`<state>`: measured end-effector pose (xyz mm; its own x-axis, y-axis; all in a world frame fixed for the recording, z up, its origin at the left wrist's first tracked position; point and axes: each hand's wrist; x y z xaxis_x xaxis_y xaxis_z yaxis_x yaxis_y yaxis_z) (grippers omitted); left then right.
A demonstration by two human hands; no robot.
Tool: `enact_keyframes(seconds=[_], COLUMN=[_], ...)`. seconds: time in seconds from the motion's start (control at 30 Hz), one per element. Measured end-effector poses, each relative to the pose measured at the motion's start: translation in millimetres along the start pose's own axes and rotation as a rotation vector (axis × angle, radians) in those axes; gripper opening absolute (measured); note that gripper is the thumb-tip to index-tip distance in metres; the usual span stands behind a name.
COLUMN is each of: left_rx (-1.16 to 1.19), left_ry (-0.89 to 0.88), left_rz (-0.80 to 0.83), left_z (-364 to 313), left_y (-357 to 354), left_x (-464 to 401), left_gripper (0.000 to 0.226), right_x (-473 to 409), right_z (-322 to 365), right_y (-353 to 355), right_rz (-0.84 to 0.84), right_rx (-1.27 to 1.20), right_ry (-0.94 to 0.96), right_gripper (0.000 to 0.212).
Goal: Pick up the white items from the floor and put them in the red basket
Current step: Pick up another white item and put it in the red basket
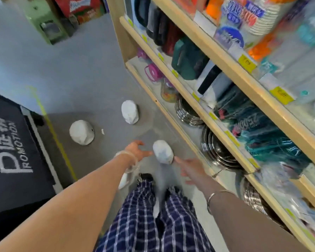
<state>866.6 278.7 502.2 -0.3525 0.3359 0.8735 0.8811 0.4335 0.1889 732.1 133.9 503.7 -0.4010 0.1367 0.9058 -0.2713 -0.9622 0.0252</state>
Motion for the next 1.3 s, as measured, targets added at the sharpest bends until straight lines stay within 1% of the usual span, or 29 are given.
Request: enact_keyframes(seconds=[0.1,0.17,0.23,0.3,0.4,0.5,0.63,0.73,0.83,0.93,1.0,1.03,1.1,1.2,1.3], left_rx=[-0.098,-0.098,-0.099,-0.11,-0.191,-0.257,-0.327,-0.361,-0.407,-0.406,-0.421,-0.412,-0.327,-0.208,-0.108], left_ry=[0.025,0.058,0.084,0.095,0.129,0.14,0.12,0.094,0.022,-0.112,-0.157,-0.156,-0.145,-0.099,-0.067], left_rz=[0.082,0.13,0.134,0.139,0.173,0.182,0.143,0.127,0.122,0.153,0.188,0.199,0.208,0.243,0.278], left_z=[2,9,15,26,50,73,93,111,124,130,133,134,138,143,145], left_y=[-2,-9,-15,-20,-30,-40,-50,-59,-70,-78,-80,-79,-76,-71,-70], left_x=[-31,-63,-91,-125,-185,-253,-339,-394,-446,-483,-501,-509,-527,-546,-556], left_gripper=[0.056,0.055,0.054,0.056,0.059,0.06,0.063,0.073,0.084,0.094,0.101,0.101,0.092,0.09,0.09], right_x=[-23,-47,-74,-105,-163,-234,-317,-373,-429,-472,-494,-504,-522,-540,-550], right_z=[-8,-16,-22,-31,-51,-81,-114,-137,-152,-159,-162,-163,-165,-171,-180], right_y=[0,1,2,2,2,4,13,18,20,17,12,10,6,4,5], right_rz=[-0.014,-0.023,-0.02,-0.002,0.023,0.018,0.003,-0.038,-0.056,-0.068,-0.066,-0.055,-0.033,-0.019,-0.005], right_rx=[0.035,0.028,0.032,0.073,0.14,0.138,0.161,0.082,-0.007,-0.057,-0.092,-0.122,-0.197,-0.276,-0.315], right_ry=[-0.039,-0.095,-0.143,-0.146,-0.147,-0.165,-0.202,-0.234,-0.226,-0.181,-0.143,-0.12,-0.109,-0.157,-0.118], right_gripper=[0.034,0.04,0.039,0.04,0.037,0.058,0.077,0.093,0.103,0.101,0.092,0.085,0.077,0.078,0.077])
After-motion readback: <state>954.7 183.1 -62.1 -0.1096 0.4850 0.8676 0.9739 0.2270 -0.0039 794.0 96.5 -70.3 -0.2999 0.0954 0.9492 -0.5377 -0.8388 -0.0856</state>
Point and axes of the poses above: each hand's wrist, its own x-axis away from the middle knuckle, its own y-axis out of the back of the hand, z = x × y, and after that the axes turned 12 degrees about z, right-handed
